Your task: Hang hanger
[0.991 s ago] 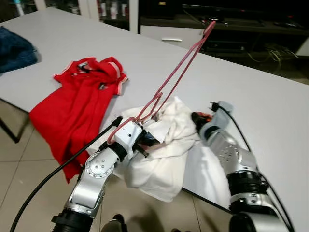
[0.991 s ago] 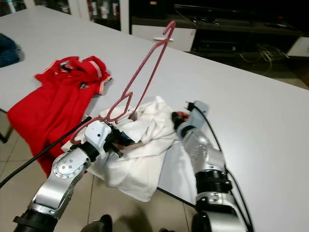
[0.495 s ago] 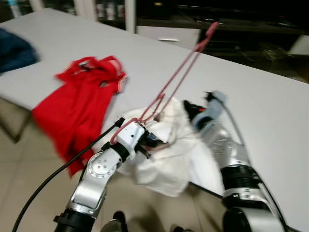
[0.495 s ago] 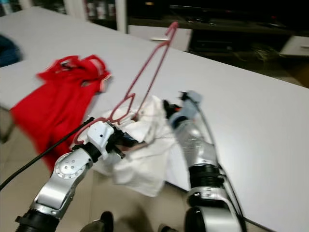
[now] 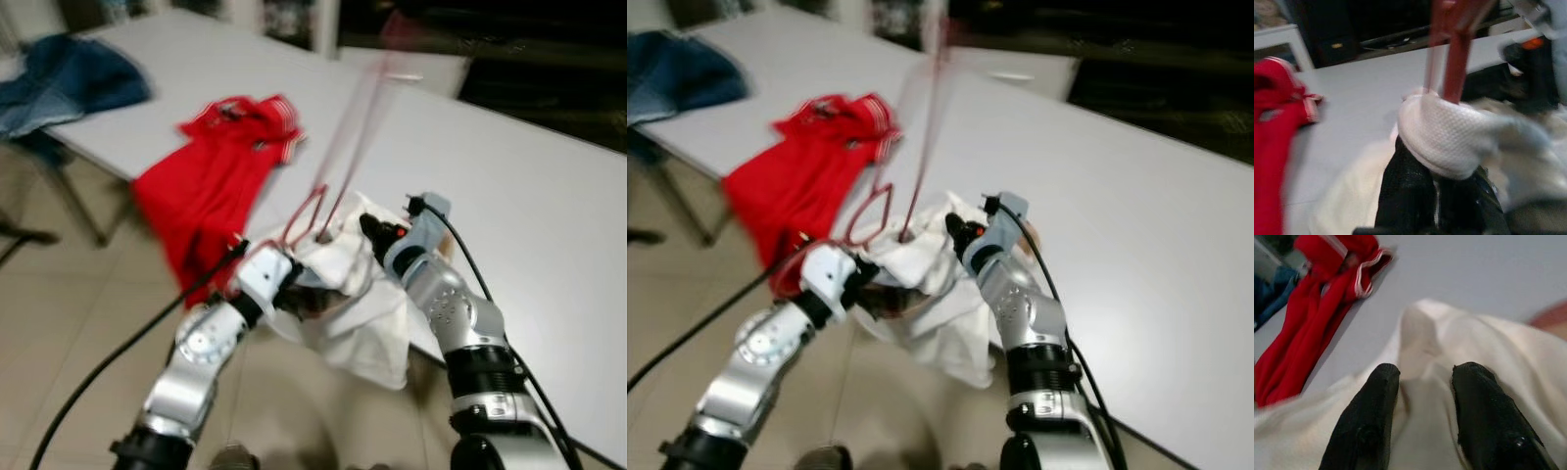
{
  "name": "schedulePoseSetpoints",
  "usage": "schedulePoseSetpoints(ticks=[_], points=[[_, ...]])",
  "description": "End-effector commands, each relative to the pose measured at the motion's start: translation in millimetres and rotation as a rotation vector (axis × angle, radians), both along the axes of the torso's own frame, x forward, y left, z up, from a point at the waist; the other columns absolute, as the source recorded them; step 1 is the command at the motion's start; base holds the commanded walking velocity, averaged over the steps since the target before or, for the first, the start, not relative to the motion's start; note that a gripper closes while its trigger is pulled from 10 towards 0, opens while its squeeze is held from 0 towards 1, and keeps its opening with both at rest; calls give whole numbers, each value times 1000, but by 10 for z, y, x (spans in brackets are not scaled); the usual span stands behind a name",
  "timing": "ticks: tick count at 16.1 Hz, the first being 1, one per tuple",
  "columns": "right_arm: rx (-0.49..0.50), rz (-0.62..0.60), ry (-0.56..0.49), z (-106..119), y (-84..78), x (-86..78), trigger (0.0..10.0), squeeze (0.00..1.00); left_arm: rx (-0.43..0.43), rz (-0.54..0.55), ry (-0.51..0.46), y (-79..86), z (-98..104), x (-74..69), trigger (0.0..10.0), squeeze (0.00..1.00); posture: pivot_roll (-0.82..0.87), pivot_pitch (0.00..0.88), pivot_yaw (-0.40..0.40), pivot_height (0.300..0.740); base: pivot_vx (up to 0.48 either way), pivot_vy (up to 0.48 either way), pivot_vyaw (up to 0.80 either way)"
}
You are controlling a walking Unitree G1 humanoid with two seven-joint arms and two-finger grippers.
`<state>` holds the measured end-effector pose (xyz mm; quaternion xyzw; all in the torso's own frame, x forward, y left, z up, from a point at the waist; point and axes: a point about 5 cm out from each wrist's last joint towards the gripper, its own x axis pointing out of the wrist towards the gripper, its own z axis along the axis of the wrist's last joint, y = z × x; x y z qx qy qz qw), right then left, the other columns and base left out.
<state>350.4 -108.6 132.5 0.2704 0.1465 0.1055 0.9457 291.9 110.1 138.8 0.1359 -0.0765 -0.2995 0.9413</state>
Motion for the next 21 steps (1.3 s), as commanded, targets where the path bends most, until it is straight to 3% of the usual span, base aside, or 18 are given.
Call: schedulePoseSetpoints(ticks=[1, 2, 4, 9, 12, 14, 17, 19, 21], points=[[3, -25, -5, 15, -114, -20, 10000, 0, 14, 41, 49, 122, -79, 30, 10000, 0, 35, 154, -64, 740, 0, 0, 0], [5, -47, -23, 42, -250, -84, 10000, 0, 33, 57, 31, 213, -14, 91, 10000, 0, 34, 154, -63, 740, 0, 0, 0], [8, -52, -51, 79, -372, -180, 10000, 0, 45, 70, 22, 278, 16, 129, 10000, 0, 26, 153, -58, 740, 0, 0, 0], [-43, -5, -148, 93, -485, -544, 10000, 0, -8, 40, -46, 188, 73, -30, 10000, 0, 19, 152, -52, 740, 0, 0, 0], [-10, -83, -137, 88, -619, -640, 10000, 0, -3, 77, 1, 302, 2, -63, 10000, 0, 37, 166, -44, 740, 0, 0, 0], [-23, -99, -220, 320, -521, -542, 10000, 0, 3, 101, 22, 363, -34, -54, 10000, 0, 47, 175, -38, 740, 0, 0, 0], [-47, -156, -274, 475, -547, -469, 10000, 0, 4, 103, 25, 356, -37, -42, 10000, 0, 51, 183, -38, 740, 0, 0, 0], [56, -15, -282, 602, -299, -462, 10000, 0, -17, 112, 35, 329, -58, -31, 10000, 0, 47, 195, -37, 740, 0, 0, 0], [55, 99, -239, 528, -94, -512, 10000, 0, -23, 112, 37, 311, -62, -36, 10000, 0, 45, 204, -34, 740, 0, 0, 0]])
